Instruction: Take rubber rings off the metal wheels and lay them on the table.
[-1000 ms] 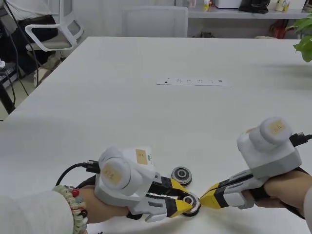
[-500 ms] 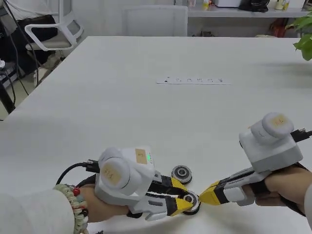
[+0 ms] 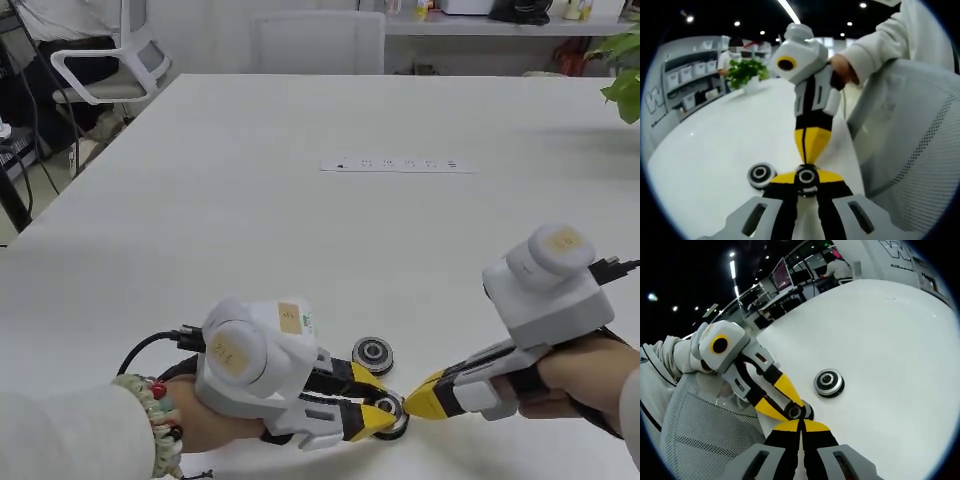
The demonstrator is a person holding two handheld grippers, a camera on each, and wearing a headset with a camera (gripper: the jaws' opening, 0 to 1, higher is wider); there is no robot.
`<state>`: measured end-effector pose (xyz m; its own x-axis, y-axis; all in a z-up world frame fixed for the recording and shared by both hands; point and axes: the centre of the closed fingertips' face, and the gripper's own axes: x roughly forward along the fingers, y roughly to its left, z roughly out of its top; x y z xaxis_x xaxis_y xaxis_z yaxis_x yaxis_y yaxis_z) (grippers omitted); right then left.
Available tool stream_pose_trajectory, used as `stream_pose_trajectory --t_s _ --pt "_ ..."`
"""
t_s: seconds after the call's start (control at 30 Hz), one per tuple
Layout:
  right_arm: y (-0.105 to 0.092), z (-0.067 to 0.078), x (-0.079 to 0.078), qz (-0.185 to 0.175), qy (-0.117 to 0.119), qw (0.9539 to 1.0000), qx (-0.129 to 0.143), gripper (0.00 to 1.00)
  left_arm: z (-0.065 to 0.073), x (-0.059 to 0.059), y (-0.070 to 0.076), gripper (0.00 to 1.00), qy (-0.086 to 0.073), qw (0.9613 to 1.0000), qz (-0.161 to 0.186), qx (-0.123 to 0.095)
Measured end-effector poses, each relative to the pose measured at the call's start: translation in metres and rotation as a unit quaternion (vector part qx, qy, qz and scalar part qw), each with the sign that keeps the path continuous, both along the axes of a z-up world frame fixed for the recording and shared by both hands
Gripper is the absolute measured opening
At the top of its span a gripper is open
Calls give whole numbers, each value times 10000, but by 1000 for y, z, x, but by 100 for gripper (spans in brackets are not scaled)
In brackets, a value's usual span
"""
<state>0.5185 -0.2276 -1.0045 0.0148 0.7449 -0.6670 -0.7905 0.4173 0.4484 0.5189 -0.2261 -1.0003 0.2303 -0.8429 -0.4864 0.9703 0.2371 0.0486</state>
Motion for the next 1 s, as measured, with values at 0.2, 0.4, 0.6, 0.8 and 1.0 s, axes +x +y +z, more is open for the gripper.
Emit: stream_pose_trajectory --t_s 0.2,0.4,0.6,0.8,1.0 --pt "1 1 1 -84 98 9999 73 0 0 1 0 14 -43 10000 -11 21" --pt "2 2 2 -143 162 9997 125 0 0 1 0 14 -63 10000 -7 27" --pt "5 5 1 -130 216 9995 212 0 0 1 0 14 -64 10000 -3 28" --pt "14 13 -3 -114 366 9980 510 0 0 1 0 14 -59 10000 5 21" --pt "12 10 0 -170 300 9986 393 0 0 1 0 14 -33 10000 31 3"
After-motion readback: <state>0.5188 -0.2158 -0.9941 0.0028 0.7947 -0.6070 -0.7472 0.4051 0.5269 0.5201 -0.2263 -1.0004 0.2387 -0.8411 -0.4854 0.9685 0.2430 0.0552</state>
